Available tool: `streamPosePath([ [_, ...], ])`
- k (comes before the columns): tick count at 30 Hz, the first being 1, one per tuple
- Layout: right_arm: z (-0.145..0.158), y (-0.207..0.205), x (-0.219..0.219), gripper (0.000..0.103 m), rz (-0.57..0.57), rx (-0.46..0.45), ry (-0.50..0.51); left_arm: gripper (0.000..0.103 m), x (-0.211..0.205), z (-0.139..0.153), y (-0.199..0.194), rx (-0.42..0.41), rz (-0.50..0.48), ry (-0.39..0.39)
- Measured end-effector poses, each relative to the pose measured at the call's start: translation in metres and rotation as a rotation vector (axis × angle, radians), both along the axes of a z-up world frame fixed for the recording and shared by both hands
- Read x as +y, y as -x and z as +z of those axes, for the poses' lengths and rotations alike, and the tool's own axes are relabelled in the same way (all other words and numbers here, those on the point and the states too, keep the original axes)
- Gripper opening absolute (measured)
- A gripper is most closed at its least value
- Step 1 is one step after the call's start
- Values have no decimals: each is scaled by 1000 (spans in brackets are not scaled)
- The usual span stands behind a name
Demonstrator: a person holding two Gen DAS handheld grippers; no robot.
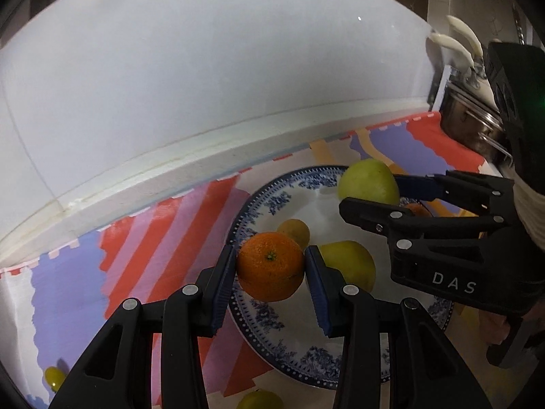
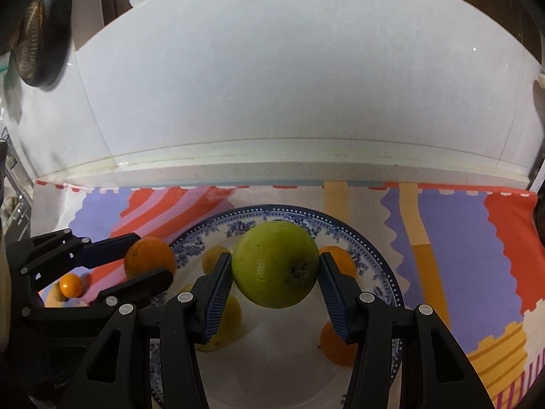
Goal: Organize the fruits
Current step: 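Lower both fruits onto the plate and open both tools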
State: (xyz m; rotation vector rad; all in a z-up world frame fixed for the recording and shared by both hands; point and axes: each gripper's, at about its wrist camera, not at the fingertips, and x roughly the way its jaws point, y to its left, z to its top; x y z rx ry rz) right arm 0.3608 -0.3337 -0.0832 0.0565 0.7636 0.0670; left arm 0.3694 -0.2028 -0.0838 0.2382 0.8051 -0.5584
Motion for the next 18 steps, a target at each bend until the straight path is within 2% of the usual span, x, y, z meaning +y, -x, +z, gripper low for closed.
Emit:
streamPosePath([
  [12, -8, -4, -2, 52, -11, 38, -5, 41, -2, -2, -7, 13, 4, -6],
  [18, 4, 3, -3, 58, -30, -12, 22, 42, -2, -1, -7, 19, -3, 2],
])
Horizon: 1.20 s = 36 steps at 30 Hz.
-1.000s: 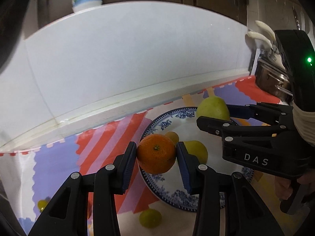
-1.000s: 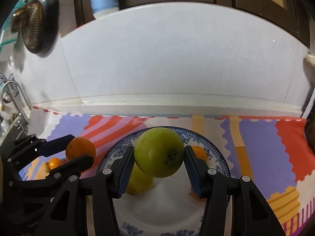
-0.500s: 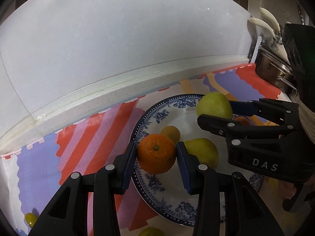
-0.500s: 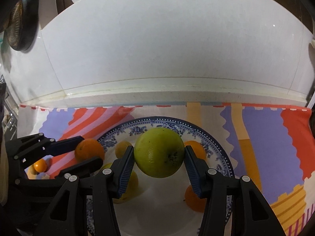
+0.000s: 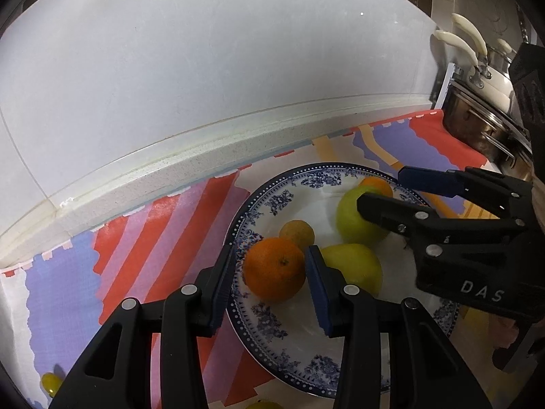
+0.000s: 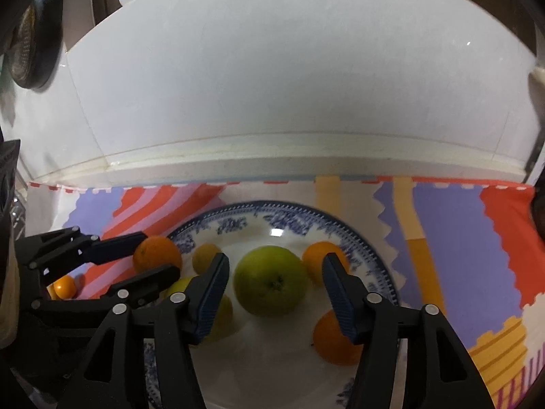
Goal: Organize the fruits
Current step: 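Lower both fruits onto the plate and open both tools, then withdraw both tools from the plate toward the remaining fruits on the mat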
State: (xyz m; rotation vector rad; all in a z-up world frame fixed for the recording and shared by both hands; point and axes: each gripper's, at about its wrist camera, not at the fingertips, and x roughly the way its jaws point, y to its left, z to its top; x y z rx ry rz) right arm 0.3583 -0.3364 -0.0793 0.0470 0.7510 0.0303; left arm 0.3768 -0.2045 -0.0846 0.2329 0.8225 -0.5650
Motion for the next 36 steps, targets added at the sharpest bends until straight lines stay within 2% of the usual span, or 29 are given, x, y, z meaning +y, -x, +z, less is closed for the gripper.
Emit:
streamPosePath([
  [3, 5, 5, -1, 58, -18, -7, 13, 46, 0, 3, 3, -14, -3, -6],
  [9, 12, 19, 0, 58, -36, -29, 26, 46, 3, 15, 16, -47, 13, -1],
  [21, 45, 58, 11, 58, -31, -104, 12, 48, 26, 60, 53, -155, 102, 67],
  [23, 51, 65, 13, 58, -27, -117, 11, 53, 33, 68, 62, -177, 121, 77],
  [25, 59, 74, 18, 58, -19, -135, 8, 62, 41, 77, 72, -206, 145, 84],
  [27, 64, 81, 21, 58, -13, -149, 6, 64, 48, 84, 83, -243, 176, 80],
  [29, 70, 91, 27, 59, 0, -163, 1, 70, 56, 91, 93, -268, 199, 84],
  [31, 75, 99, 32, 65, 5, -179, 6, 73, 65, 98, 105, -295, 227, 90],
  [36, 84, 121, 46, 69, 19, -213, 9, 86, 84, 109, 132, -359, 278, 82],
])
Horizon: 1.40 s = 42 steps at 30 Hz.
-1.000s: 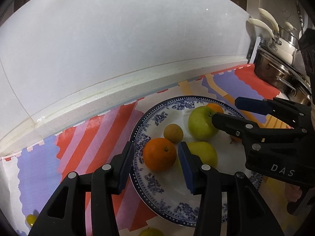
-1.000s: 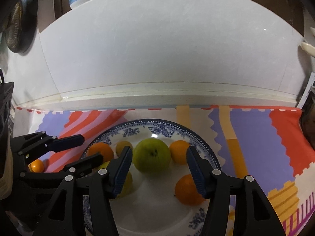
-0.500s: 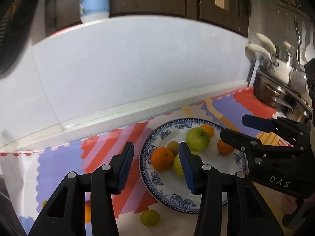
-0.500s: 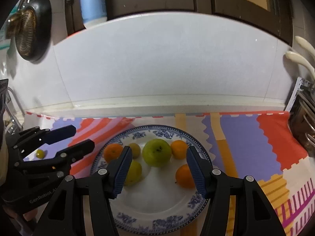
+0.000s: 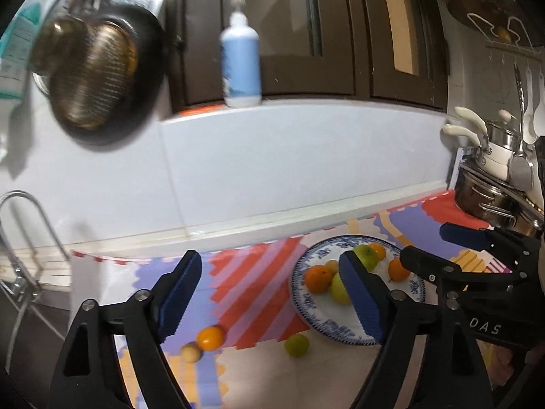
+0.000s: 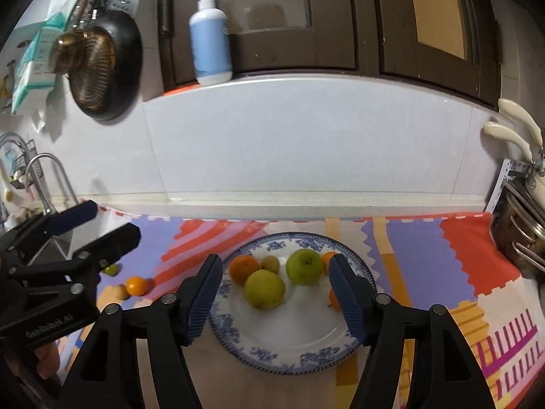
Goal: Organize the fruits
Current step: 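Withdraw both tools from the plate toward the remaining fruits on the mat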
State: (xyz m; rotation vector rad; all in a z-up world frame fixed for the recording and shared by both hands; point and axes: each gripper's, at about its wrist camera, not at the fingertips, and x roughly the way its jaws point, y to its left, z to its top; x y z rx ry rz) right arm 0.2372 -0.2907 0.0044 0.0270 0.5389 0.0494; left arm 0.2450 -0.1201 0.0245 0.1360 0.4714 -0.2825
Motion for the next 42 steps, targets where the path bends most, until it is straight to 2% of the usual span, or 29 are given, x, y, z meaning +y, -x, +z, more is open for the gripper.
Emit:
streamPosePath([
  [5, 3, 19, 16, 74, 27, -23, 9, 92, 21, 0, 27, -31, 54, -38],
  [12, 2, 42, 40, 87, 29, -49, 22, 97, 52, -2, 54, -15, 117, -13],
  [18, -1, 57, 60, 88, 24, -68, 42, 100, 74, -4, 72, -21, 153, -21],
  [29, -10, 63, 92, 87, 17, -59, 36, 100, 107, -10, 76, -29, 160, -44],
  [42, -37, 41, 115, 87, -12, 9, 38, 99, 120, -40, 46, 16, 85, -105],
])
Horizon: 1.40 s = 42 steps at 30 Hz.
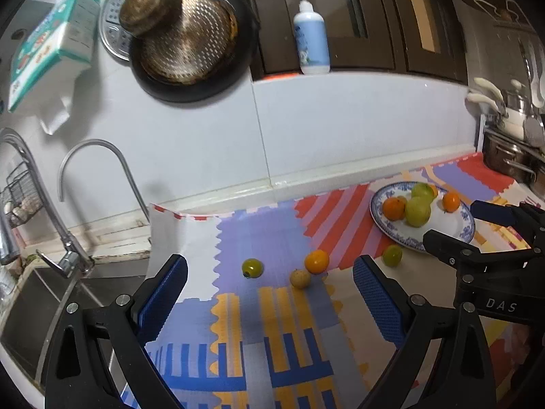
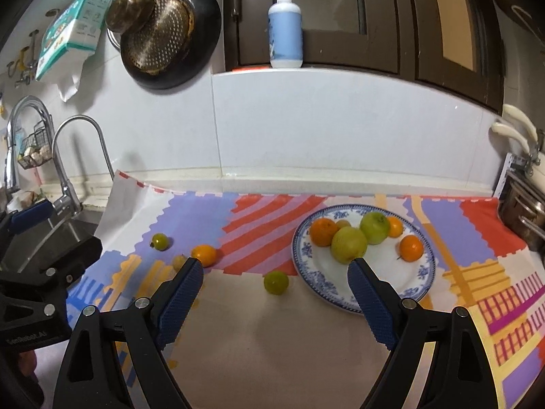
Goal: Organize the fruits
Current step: 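Withdraw both tools from the plate toward the remaining fruits on the mat, then grasp a small brownish-yellow fruit with the left tool while the right tool grasps a green citrus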
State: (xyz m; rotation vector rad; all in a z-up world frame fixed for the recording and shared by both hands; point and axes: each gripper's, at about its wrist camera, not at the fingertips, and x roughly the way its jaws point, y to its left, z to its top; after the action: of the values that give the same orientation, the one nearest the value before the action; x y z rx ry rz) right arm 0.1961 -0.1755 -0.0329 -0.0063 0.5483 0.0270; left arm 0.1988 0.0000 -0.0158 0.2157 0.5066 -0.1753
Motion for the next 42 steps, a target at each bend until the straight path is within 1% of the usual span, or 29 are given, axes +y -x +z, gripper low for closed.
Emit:
streamPosePath([
  [2, -4, -5, 1, 87, 3, 12, 4, 99, -1, -6, -7, 10, -11, -8],
  [8, -19, -22, 4, 86, 2, 48, 12, 91, -3, -27, -29, 63, -39, -30],
  [10, -27, -30, 4, 80, 9, 70, 12, 88, -3, -35, -36, 82, -47, -27],
  [12, -34, -36, 5, 80, 15, 92, 11, 85, -4, -42, -43, 100, -52, -26],
  [13, -37, -39, 4, 77, 18, 100, 7, 82, -5, -45, -46, 110, -56, -24],
  [17, -50, -51, 3, 71, 31, 142, -7, 76, -8, -58, -60, 165, -72, -6],
  [19, -54, -56, 1, 68, 35, 159, -14, 71, -10, -64, -66, 191, -80, -4],
  [20, -56, -59, 1, 68, 36, 165, -20, 70, -11, -67, -69, 201, -83, -3],
  [25, -67, -73, -4, 60, 48, 199, -53, 63, -18, -78, -84, 248, -92, 1],
  [31, -78, -84, -11, 53, 46, 242, -95, 54, -25, -88, -95, 277, -104, 13],
  [33, -79, -86, -12, 51, 49, 245, -100, 51, -26, -90, -98, 282, -102, 15],
  [35, -81, -89, -12, 48, 54, 250, -100, 50, -26, -92, -101, 292, -99, 16],
  [38, -84, -91, -11, 44, 62, 261, -102, 46, -26, -96, -104, 309, -96, 19],
  [40, -85, -92, -10, 43, 63, 268, -102, 39, -26, -98, -106, 322, -98, 20],
  [42, -86, -93, -10, 39, 62, 272, -102, 37, -26, -99, -108, 336, -102, 24],
])
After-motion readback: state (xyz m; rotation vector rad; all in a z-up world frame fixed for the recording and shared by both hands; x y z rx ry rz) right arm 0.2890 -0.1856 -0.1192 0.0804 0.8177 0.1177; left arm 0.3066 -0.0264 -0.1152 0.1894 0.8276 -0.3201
